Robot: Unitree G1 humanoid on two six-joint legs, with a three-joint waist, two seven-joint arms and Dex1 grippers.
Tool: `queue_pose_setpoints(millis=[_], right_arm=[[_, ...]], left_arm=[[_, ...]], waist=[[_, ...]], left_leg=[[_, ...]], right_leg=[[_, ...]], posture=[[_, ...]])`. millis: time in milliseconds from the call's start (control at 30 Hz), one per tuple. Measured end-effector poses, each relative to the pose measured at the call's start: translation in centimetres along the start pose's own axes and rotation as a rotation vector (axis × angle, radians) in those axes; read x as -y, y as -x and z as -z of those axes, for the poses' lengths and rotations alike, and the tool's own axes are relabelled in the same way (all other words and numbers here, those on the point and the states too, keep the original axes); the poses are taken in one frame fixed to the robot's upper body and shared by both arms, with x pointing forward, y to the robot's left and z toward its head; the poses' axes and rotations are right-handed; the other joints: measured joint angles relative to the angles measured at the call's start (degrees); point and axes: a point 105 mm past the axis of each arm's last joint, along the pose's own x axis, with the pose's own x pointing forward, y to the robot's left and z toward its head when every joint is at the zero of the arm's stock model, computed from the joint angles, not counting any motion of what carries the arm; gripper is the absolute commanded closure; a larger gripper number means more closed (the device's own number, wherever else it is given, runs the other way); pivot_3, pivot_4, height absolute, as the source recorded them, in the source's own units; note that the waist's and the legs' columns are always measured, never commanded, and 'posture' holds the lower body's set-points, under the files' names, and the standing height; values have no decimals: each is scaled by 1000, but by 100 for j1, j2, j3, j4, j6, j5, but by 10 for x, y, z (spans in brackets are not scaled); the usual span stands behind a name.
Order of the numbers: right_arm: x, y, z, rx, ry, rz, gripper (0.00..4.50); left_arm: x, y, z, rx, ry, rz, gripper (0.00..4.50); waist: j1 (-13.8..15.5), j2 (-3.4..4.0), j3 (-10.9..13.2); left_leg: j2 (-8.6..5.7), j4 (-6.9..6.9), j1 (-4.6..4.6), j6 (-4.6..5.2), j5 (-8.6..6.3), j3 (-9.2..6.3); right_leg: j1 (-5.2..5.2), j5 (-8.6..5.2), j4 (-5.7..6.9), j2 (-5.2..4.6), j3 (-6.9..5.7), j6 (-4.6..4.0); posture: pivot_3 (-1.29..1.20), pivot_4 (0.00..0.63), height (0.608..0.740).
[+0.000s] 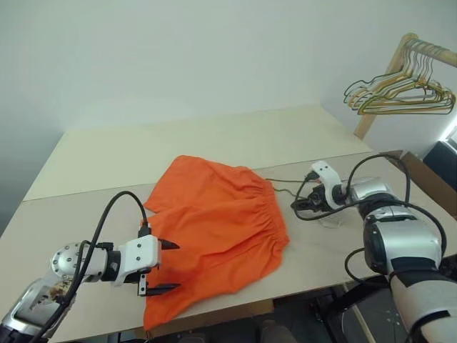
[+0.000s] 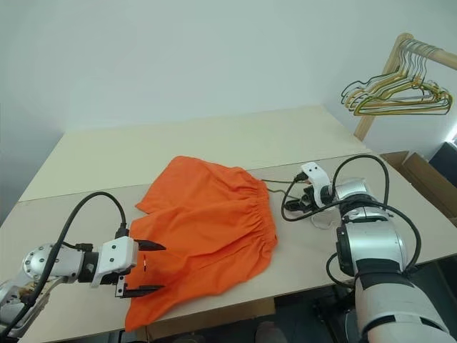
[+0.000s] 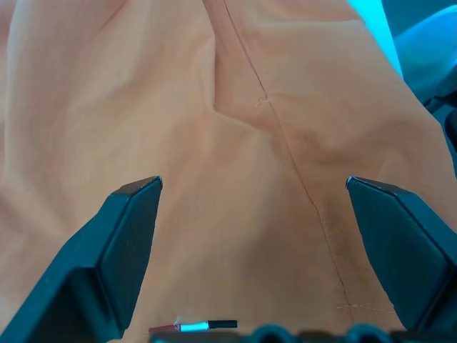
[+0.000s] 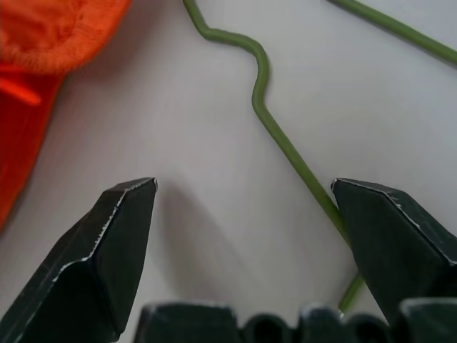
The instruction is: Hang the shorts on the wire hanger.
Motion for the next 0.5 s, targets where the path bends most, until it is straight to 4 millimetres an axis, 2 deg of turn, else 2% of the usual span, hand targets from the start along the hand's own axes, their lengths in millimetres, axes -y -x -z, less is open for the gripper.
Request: queue_pose_setpoints(millis=[133,300,400,500], right_arm=[[-4,5,6,-84,78,-57,26],[-2,4,12,-147,181,-45,26],[-2,5,14,-160,205,-51,582],[0,6,15,-171,221,-39,1549]], left_arm=[[1,-1,2,-13,-5,0,0],[2,-5,2,-15,-10,3,0],[3,-8,2,-13,-9,15,0],[1,-8,0,-11,-18,13,0]], waist=[[1,-3,-7],[47,-27,-49],[76,-35,-56],[90,-34,-57]], left_leg=[[0,0,2,0,0,-1],[-1,2,7,-1,0,-2],[-1,1,7,-1,-1,-2],[0,-1,6,-3,0,-2]], right_leg=[[1,0,0,0,-1,0],[10,0,-3,-1,-4,0],[8,0,-3,-1,-4,0],[5,-1,-3,-1,-4,-1]], posture=[[19,0,740],[5,0,740],[4,0,740],[7,0,740]])
